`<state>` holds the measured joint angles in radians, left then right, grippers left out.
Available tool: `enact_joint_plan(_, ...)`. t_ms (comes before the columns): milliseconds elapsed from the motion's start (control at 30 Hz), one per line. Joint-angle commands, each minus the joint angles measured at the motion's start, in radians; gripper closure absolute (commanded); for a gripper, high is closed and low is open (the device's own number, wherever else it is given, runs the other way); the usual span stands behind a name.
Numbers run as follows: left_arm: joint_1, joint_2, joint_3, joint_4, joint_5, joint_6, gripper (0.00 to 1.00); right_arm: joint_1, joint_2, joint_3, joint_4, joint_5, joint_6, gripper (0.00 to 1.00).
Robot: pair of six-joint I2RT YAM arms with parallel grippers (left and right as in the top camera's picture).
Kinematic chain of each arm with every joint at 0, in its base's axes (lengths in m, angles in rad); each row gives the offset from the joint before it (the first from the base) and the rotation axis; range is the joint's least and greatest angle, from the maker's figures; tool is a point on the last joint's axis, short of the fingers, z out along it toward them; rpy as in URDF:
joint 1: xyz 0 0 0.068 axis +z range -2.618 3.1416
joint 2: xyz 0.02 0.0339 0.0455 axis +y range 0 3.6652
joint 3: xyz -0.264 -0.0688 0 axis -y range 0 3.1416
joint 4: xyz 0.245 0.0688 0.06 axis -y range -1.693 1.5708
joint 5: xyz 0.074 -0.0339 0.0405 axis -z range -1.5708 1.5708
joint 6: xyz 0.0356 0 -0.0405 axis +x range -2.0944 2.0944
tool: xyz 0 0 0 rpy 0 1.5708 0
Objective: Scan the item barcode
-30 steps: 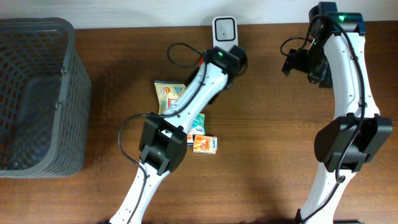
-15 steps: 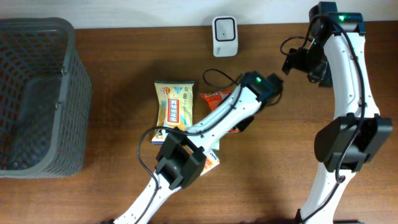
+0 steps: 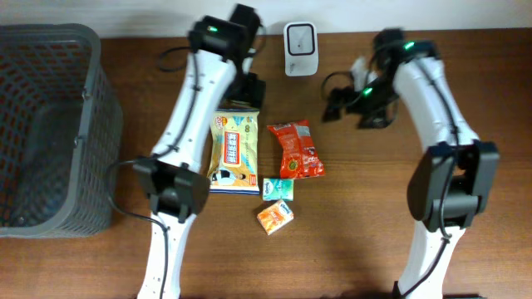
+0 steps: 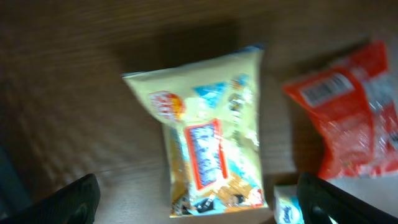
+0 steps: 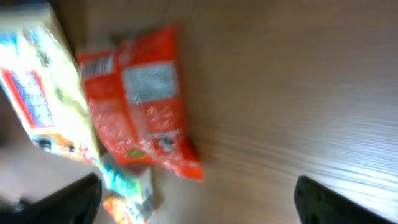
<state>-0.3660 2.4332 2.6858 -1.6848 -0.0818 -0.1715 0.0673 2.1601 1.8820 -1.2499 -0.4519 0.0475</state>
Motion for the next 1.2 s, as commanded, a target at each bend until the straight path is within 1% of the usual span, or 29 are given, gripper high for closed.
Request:
enact_joint_plan(0, 0.075, -0.021, 0.012, -0.003, 0.087, -0.026, 0.01, 0.051, -0.004, -0.16, 0.158, -0.216, -0.048, 0.19)
enact_joint_plan(33, 0.089, -0.021, 0.012, -0.003, 0.087, -0.026, 0.01, 0.062, -0.004, -0.195, 0.205, -0.24, -0.047, 0.24)
enact_joint_plan(133, 0.109, -0.021, 0.012, -0.003, 0.087, -0.026, 0.01, 0.09, -0.004, -0.269, 0.3, -0.252, -0.046, 0.24)
enact_joint_plan(200, 0.11, -0.021, 0.011, -0.003, 0.087, -0.026, 0.01, 0.104, -0.003, -0.328, 0.374, -0.246, -0.012, 0.25)
enact_joint_plan(267, 0.11, -0.021, 0.011, -0.003, 0.087, -0.026, 0.01, 0.109, -0.002, -0.383, 0.433, -0.186, 0.02, 0.26)
enact_joint_plan(333, 0.11, -0.021, 0.012, -0.003, 0.087, -0.026, 0.01, 0.109, 0.001, -0.415, 0.467, -0.184, 0.02, 0.25)
enact_joint_plan(367, 0.11, -0.021, 0.012, -0.003, 0.087, -0.026, 0.01, 0.11, 0.007, -0.425, 0.478, -0.187, 0.02, 0.34)
enact_joint_plan(400, 0.11, -0.021, 0.011, -0.003, 0.087, -0.026, 0.01, 0.111, 0.008, -0.433, 0.488, -0.197, 0.021, 0.41)
enact_joint_plan(467, 0.11, -0.021, 0.011, -0.003, 0.087, -0.026, 0.01, 0.112, 0.008, -0.444, 0.503, -0.207, 0.023, 0.58)
enact_joint_plan(500, 0.11, -0.021, 0.011, -0.003, 0.086, -0.026, 0.01, 0.111, 0.008, -0.444, 0.504, -0.205, 0.036, 0.64)
enact_joint_plan(567, 0.109, -0.021, 0.011, -0.003, 0.087, -0.026, 0.01, 0.103, 0.007, -0.438, 0.505, -0.201, 0.04, 0.96)
enact_joint_plan(633, 0.109, -0.021, 0.011, -0.003, 0.087, -0.026, 0.01, 0.087, 0.003, -0.411, 0.474, -0.194, 0.04, 0.96)
enact_joint_plan(700, 0.109, -0.021, 0.011, -0.003, 0.087, -0.026, 0.01, 0.069, -0.01, -0.329, 0.367, -0.121, 0.038, 0.96)
enact_joint_plan(733, 0.109, -0.021, 0.011, -0.003, 0.087, -0.026, 0.01, 0.066, -0.018, -0.274, 0.298, -0.05, 0.038, 0.96)
enact_joint_plan(833, 0.109, -0.021, 0.011, -0.003, 0.087, -0.026, 0.01, 0.082, -0.03, -0.041, 0.04, 0.27, 0.039, 0.96)
enact_joint_plan(867, 0.109, -0.021, 0.011, -0.003, 0.087, -0.026, 0.01, 0.092, -0.03, 0.021, -0.021, 0.362, 0.047, 0.96)
enact_joint_plan(933, 0.109, -0.021, 0.011, -0.003, 0.087, -0.026, 0.01, 0.126, -0.03, 0.103, -0.105, 0.62, 0.167, 0.96)
enact_joint_plan(967, 0.109, -0.021, 0.011, -0.003, 0.086, -0.026, 0.01, 0.148, -0.029, 0.105, -0.119, 0.747, 0.22, 0.96)
enact_joint_plan(1033, 0.109, -0.021, 0.011, -0.003, 0.086, -0.026, 0.01, 0.175, -0.02, 0.102, -0.143, 0.868, 0.282, 0.96)
enact_joint_plan(1100, 0.109, -0.021, 0.011, -0.003, 0.086, -0.026, 0.01, 0.206, 0.007, 0.091, -0.167, 0.964, 0.363, 0.96)
enact_joint_plan(1167, 0.109, -0.021, 0.011, -0.003, 0.086, -0.026, 0.01, 0.226, 0.038, 0.069, -0.168, 1.009, 0.398, 0.96)
